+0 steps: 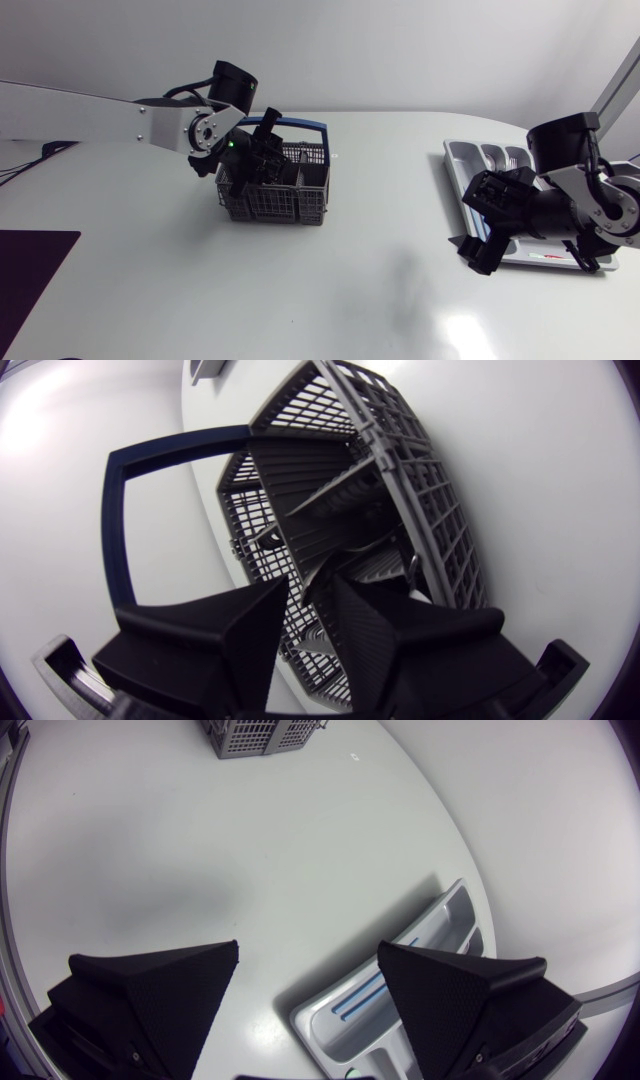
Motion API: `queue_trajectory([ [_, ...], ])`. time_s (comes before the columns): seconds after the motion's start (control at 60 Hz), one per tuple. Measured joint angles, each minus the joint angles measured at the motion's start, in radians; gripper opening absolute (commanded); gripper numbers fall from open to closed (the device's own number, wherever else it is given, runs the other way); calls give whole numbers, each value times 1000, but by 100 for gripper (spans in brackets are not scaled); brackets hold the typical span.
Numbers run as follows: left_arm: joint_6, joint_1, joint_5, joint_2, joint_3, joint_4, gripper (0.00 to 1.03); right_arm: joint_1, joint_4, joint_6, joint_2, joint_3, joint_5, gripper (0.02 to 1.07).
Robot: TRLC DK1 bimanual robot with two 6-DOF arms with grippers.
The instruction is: Unload the cutlery basket into the drawer organizer.
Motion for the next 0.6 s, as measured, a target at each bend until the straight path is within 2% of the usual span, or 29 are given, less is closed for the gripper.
queue_trajectory([
  [0.067, 13, -6, -13, 17, 3, 0, 24, -7, 1, 0, 0, -13, 0, 102],
  [0.267, 64, -23, -62, 53, 36, 0, 3, -24, 3, -16, 0, -32, -3, 102],
  [0.6, 143, -30, -110, 53, 50, 3, 3, -32, 7, -27, -1, -44, -4, 102],
])
